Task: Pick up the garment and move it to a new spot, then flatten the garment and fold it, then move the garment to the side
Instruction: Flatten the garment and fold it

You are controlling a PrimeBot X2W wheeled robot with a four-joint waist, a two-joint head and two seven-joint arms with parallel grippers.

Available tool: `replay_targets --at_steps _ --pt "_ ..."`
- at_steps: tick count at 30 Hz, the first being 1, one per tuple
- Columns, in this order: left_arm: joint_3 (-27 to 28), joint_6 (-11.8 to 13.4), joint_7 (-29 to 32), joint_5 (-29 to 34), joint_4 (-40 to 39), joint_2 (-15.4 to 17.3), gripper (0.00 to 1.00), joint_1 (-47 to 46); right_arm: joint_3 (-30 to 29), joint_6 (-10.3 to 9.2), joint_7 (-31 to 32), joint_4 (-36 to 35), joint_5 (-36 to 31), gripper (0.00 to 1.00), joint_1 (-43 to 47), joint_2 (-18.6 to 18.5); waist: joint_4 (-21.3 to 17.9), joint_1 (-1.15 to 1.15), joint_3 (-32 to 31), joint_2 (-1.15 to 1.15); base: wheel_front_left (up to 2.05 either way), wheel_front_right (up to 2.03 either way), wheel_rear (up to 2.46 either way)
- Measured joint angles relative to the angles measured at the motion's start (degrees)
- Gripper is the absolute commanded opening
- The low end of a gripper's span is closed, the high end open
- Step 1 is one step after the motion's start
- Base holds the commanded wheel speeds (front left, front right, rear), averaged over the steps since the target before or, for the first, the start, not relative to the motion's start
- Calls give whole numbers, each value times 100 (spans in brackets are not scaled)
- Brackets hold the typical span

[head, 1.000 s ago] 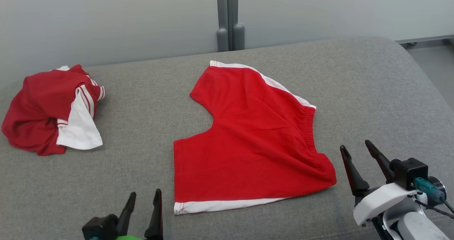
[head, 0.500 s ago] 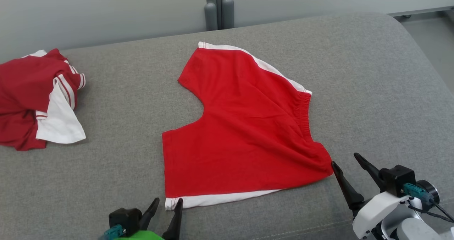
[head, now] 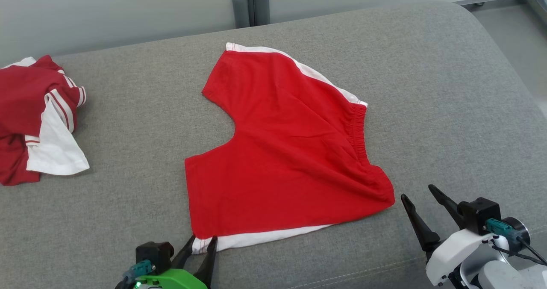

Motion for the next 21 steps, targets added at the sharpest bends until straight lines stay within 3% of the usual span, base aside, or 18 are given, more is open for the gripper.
replay_targets --at_steps 1,10,21 --pt "-14 -20 0 0 16 -1 0 -22 3 3 -12 41 1 100 0 1 0 0 1 0 0 0 0" --pt "-90 -113 -11 0 181 -11 0 -43 304 276 40 344 -29 100 -15 -65 37 0 19 0 0 0 0" --pt "151 -89 -356 0 189 -14 0 -153 765 430 100 675 -350 100 -349 -277 278 0 13 0 0 0 0"
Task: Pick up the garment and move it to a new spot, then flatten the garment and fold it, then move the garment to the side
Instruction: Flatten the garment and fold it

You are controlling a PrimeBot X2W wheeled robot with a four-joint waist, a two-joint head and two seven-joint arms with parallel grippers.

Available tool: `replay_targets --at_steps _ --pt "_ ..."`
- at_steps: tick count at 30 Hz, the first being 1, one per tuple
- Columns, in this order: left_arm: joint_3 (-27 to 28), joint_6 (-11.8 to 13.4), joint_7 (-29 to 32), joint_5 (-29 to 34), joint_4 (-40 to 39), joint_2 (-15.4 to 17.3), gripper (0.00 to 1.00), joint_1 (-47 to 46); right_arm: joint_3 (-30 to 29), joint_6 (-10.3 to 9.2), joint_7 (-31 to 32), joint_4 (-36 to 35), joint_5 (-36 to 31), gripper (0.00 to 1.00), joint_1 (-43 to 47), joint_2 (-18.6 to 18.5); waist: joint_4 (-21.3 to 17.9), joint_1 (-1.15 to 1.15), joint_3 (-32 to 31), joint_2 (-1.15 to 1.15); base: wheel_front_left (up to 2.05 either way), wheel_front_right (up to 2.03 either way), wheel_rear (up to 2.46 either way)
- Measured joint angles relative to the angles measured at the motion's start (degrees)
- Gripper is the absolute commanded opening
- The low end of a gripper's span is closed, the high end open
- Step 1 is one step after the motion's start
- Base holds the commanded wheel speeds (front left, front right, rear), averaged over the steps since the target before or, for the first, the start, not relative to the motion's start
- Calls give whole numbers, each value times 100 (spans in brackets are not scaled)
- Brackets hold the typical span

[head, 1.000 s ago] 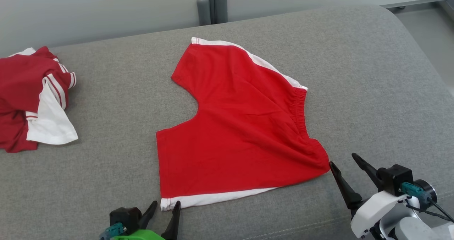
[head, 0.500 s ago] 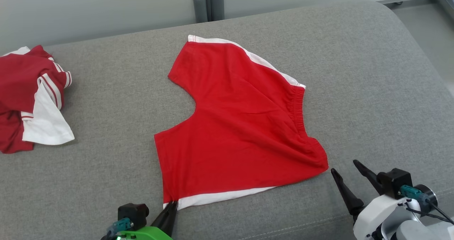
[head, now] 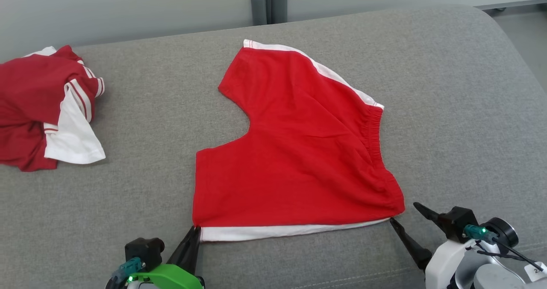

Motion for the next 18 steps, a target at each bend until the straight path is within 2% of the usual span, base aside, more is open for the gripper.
replay_targets --at_steps 8,17,18 --pt "53 0 -118 -1 67 -11 0 -56 417 42 47 193 -203 100 -97 -41 213 0 -51 0 0 0 0" --pt "55 2 -157 -2 129 -15 0 -56 746 77 46 455 -454 100 -430 -74 256 0 -82 0 0 0 0" --pt "55 2 -157 -2 133 -15 0 -56 765 77 46 487 -454 94 -452 -68 261 0 -83 0 0 0 0"
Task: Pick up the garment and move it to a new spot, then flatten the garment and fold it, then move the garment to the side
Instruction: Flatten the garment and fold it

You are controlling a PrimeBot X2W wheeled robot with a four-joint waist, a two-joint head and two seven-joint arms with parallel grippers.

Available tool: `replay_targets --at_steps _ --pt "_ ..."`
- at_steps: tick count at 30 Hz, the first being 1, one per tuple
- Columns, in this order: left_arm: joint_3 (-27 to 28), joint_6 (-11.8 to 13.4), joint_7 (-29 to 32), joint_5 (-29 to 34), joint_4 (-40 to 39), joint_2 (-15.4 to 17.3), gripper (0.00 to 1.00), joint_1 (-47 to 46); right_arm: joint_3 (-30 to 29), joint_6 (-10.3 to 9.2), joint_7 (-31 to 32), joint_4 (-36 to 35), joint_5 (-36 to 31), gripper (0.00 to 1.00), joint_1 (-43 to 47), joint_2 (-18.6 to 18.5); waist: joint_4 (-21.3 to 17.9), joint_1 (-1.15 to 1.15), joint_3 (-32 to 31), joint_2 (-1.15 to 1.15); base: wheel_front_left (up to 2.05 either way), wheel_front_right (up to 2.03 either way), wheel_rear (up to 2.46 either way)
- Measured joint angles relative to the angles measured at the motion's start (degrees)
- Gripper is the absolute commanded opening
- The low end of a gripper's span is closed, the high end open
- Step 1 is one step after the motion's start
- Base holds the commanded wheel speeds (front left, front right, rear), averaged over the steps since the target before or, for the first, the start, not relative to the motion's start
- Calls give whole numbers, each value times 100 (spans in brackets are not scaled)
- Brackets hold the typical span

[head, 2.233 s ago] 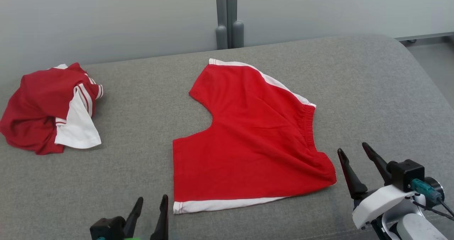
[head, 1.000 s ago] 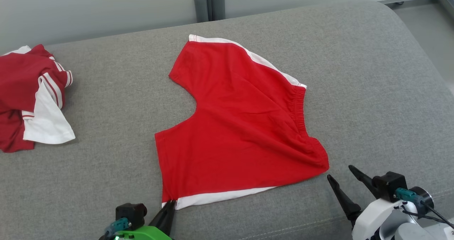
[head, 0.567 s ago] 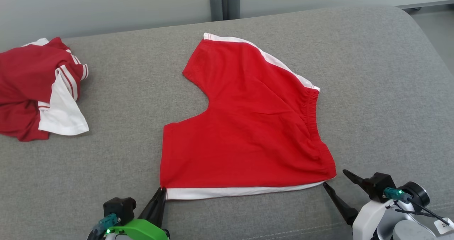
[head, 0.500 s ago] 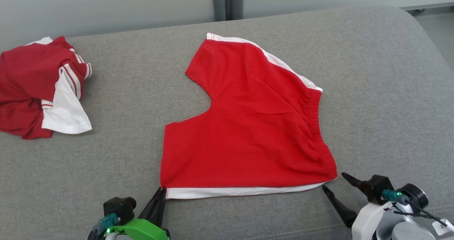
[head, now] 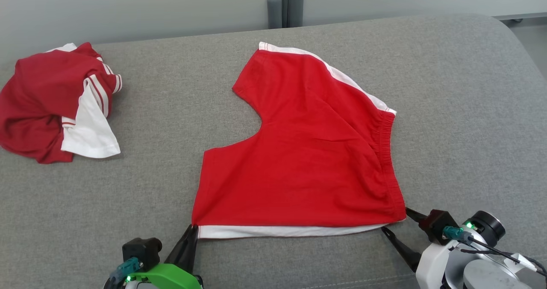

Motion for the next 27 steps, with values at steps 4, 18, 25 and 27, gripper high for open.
replay_targets --at_steps 4,18,25,27 --pt "2 0 -49 -1 14 -1 0 0 104 1 -9 97 4 59 -140 64 25 0 -4 0 0 0 0" --pt "364 4 -305 -207 -209 -27 0 -24 -198 7 -256 -238 539 0 -283 335 4 0 -66 0 0 0 0" --pt "680 12 -447 -311 -776 -65 0 -30 -751 -3 -293 -764 867 0 -259 319 3 0 -251 0 0 0 0" --pt "691 12 -448 -311 -954 -91 0 -30 -851 -24 -293 -864 869 0 -219 254 15 0 -317 0 0 0 0"
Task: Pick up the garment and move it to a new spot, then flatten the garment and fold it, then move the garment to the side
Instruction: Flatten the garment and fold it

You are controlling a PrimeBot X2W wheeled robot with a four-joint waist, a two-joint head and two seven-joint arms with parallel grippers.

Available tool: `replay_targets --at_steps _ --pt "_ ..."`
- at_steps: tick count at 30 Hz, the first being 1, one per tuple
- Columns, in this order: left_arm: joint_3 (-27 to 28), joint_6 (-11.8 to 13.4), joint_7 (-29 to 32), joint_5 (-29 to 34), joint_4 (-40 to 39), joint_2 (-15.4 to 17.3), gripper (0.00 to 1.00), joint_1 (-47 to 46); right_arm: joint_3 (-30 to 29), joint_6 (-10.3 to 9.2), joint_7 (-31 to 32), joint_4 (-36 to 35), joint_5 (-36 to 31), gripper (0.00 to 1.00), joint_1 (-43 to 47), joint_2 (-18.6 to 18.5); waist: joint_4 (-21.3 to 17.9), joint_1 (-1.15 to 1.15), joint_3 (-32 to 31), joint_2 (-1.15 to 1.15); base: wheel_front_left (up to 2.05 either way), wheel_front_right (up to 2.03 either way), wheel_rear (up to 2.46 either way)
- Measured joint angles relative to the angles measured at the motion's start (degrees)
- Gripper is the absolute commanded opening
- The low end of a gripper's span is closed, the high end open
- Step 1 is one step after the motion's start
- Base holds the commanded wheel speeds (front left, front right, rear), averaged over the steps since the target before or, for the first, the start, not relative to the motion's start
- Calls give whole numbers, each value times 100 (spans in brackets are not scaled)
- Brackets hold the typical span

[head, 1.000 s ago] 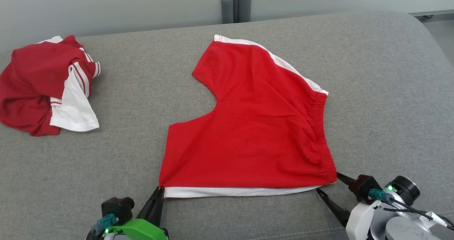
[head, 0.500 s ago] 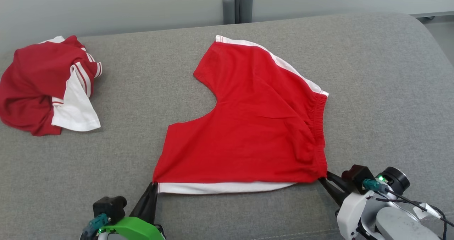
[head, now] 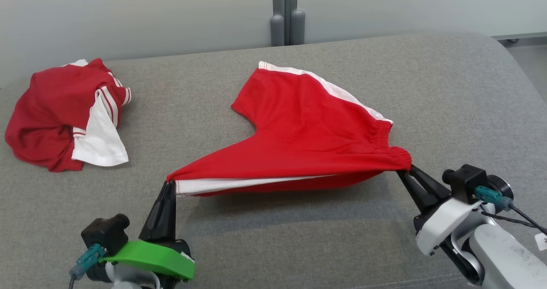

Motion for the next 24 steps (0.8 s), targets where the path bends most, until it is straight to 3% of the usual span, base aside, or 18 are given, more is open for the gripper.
replay_targets --at_steps 8,17,24 --pt "-172 -75 -5 158 -956 -38 0 3 -516 -247 0 -765 4 0 266 -278 147 0 -260 0 0 0 0" --pt "-555 -100 -22 438 -2008 -34 0 296 -365 -219 -1 -1023 18 0 928 -533 324 0 -433 0 0 0 0" --pt "-583 -35 186 404 -1912 31 0 670 -268 -116 105 -1001 436 0 1145 -522 239 0 -267 0 0 0 0"
